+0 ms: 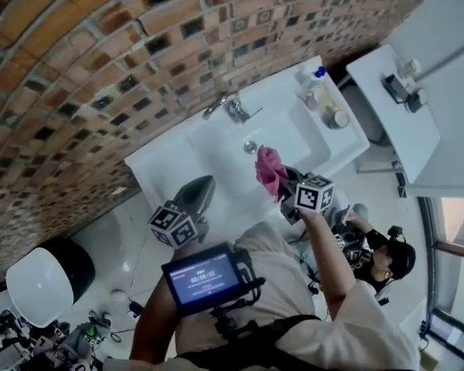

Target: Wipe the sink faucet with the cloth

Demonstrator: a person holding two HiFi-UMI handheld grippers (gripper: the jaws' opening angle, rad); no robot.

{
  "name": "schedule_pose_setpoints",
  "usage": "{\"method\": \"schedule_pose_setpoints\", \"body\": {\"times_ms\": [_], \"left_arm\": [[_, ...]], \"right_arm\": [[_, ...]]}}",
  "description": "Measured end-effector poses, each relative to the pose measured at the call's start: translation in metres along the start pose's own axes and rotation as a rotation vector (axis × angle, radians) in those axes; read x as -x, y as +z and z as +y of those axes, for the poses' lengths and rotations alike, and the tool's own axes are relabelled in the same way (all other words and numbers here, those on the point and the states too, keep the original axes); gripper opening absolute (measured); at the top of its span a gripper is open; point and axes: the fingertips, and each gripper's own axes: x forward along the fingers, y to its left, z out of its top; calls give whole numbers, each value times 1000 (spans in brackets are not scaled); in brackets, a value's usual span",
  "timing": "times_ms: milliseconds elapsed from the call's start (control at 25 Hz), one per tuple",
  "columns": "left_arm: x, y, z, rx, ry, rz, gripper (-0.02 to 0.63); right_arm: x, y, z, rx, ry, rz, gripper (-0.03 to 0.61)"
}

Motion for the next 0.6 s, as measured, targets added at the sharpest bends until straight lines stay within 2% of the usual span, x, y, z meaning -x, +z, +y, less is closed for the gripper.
{"method": "schedule_pose_setpoints", "body": {"times_ms": [240,600], "left_arm": [[33,15,14,-42,27,-56,0],[47,18,28,-60,55,-77,0]], "right_arm": [[-6,-3,40,88,23,-30,63],[-6,-3,57,259,-32,-8,63]]}}
